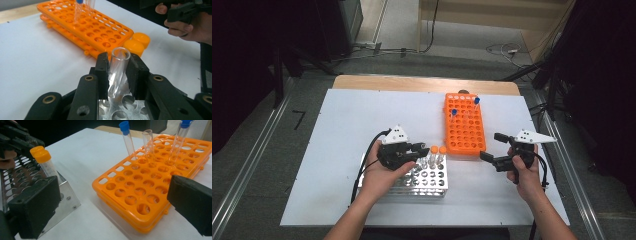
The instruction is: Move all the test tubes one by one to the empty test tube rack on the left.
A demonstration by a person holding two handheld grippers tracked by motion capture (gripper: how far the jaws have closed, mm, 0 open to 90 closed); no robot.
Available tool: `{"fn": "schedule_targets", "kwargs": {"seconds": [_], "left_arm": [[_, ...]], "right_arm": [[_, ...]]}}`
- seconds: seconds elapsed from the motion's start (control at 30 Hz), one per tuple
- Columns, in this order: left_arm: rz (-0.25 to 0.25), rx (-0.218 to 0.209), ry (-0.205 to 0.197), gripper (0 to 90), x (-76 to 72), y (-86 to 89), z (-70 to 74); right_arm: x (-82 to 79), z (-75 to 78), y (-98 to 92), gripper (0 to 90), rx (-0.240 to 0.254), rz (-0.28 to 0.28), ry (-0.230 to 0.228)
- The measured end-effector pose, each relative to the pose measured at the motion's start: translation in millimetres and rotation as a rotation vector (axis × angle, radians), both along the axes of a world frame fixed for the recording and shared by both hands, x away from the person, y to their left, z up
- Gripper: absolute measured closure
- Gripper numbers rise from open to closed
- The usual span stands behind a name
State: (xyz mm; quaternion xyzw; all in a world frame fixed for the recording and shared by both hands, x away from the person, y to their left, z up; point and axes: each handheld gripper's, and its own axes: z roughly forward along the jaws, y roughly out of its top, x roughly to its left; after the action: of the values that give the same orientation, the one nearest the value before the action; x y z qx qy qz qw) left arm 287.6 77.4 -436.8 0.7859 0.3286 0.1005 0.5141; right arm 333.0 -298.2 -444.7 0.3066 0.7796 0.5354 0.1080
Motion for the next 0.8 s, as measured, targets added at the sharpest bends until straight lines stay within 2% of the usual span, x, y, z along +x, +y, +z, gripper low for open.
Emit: {"fn": "schedule_targets", "kwargs": {"seconds": [0.1, 0.23, 0.37, 0.53, 0.67, 0.73, 0.8], "left_arm": [[-0.005, -0.008, 0.014, 69.9, 0.4, 0.8, -0.6], [0.007, -0.051, 0.022, 62.3, 0.3, 5.5, 2.1], [0.007, -0.104, 0.007, 54.4, -0.6, 13.1, 6.6], [0.015, -0.141, -0.041, 31.6, -5.3, 19.1, 13.0], [0.016, -0.163, -0.05, 16.6, -7.1, 25.7, 15.8], [0.011, -0.17, -0.052, 11.0, -7.6, 28.6, 16.2], [0.001, -0.179, -0.049, 4.3, -8.0, 31.3, 16.3]], "right_arm": [[0.9, -1.1, 1.5, 0.0, -0.006, 0.002, 0.0], [2.1, -2.2, 3.5, 0.0, -0.013, 0.006, -0.001], [4.3, -1.7, 4.5, 0.0, -0.014, 0.008, 0.001], [11.3, -1.9, 5.2, 5.3, 0.013, -0.021, 0.002], [21.8, -1.9, 10.8, 21.7, 0.015, -0.06, 0.006], [27.4, -2.2, 16.8, 24.3, -0.01, -0.087, 0.004], [34.9, -2.7, 23.3, 24.5, -0.037, -0.083, 0.013]]}}
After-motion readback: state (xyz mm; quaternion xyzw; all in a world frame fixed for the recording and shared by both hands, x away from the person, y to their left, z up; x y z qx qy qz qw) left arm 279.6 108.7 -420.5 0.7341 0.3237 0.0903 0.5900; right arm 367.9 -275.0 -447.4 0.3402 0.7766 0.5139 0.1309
